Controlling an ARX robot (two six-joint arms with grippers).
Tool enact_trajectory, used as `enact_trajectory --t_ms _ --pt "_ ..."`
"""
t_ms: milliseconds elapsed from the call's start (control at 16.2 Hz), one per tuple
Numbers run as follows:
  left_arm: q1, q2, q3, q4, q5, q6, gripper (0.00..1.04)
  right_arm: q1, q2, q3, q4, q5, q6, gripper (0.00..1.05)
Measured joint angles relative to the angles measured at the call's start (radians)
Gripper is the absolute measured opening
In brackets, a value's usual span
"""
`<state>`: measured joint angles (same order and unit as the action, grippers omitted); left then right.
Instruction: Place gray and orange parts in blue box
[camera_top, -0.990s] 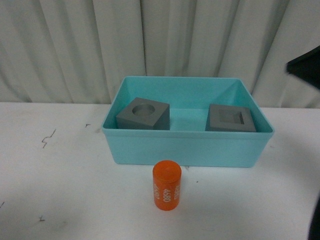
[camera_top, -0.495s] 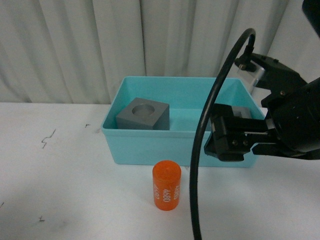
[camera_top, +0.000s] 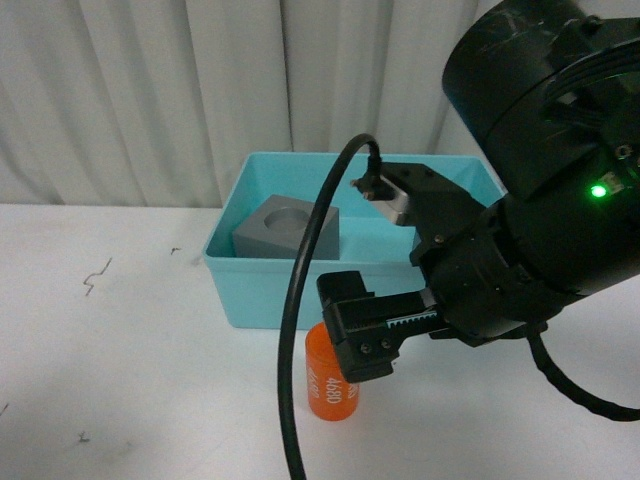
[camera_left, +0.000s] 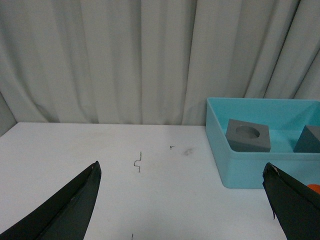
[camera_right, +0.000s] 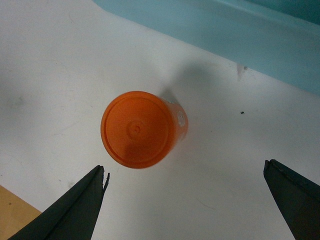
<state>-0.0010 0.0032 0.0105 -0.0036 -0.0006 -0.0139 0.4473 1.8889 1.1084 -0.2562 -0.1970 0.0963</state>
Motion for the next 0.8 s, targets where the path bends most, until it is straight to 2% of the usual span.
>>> enact_trajectory --t_ms 495,804 --pt "0.000 0.000 0.000 0.000 0.000 0.000 0.98 0.064 0.111 0.128 -0.028 -0.013 -0.054 0.98" --pt "0.000 0.000 0.000 0.000 0.000 0.000 0.98 0.063 0.181 0.157 -0.027 -0.008 -0.068 0.98"
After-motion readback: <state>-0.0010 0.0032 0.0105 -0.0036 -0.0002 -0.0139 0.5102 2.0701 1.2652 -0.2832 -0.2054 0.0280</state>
